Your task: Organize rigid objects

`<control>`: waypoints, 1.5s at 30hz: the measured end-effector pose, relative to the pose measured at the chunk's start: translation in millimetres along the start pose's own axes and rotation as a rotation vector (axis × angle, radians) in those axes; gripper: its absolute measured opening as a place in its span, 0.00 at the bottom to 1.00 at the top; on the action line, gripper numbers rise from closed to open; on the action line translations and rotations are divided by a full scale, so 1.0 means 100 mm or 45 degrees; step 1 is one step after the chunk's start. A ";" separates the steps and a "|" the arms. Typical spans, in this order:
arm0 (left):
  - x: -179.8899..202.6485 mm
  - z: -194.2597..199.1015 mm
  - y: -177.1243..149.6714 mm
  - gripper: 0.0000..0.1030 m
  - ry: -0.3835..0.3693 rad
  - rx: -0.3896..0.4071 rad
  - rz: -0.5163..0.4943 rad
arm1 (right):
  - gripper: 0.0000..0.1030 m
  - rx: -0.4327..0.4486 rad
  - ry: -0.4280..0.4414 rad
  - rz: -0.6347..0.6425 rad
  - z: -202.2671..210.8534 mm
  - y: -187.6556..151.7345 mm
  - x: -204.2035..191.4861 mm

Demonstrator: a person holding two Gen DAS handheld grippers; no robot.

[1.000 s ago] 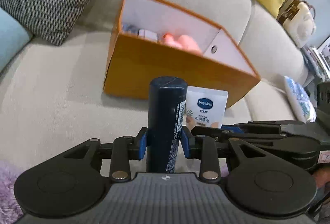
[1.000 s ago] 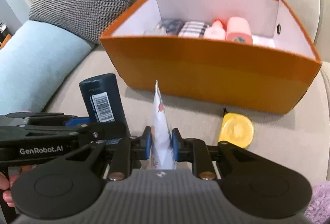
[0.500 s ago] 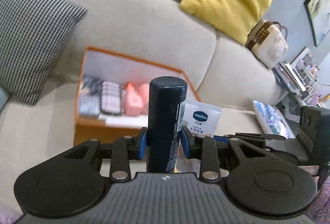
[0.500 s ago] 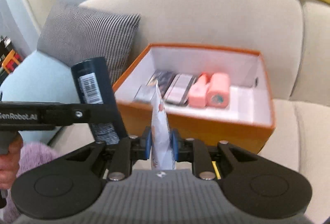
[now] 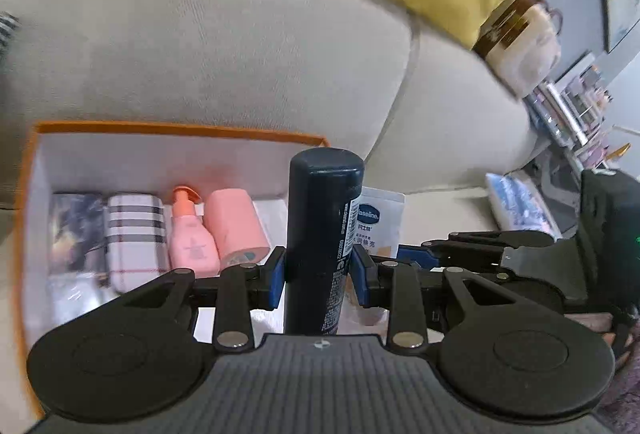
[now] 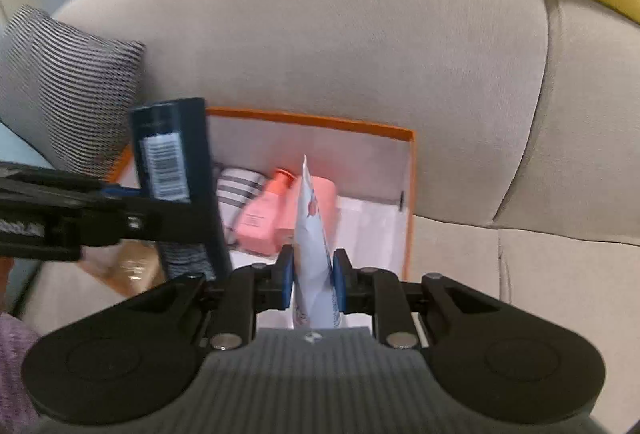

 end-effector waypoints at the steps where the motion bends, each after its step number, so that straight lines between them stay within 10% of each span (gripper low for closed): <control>1: -0.04 -0.08 0.02 0.37 -0.015 -0.016 0.008 | 0.20 -0.018 -0.020 0.007 -0.08 0.03 0.02; 23: -0.53 -1.15 0.33 0.35 -0.016 -0.291 0.123 | 0.22 -0.089 -0.209 0.412 -0.83 0.16 -0.12; 45: -0.62 -0.90 0.46 0.33 0.013 -0.158 0.075 | 0.05 -0.033 -0.123 0.430 -0.73 0.23 0.15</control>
Point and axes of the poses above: each gripper's, at about its wrist camera, not at the fingertips, and z roughly against the way its jaws point, x to its right, y to its top, the point moved 2 cm from there along -z, roughly the way its jaws point, and after that the axes turned 15 degrees about -z, right-handed, at the moved point
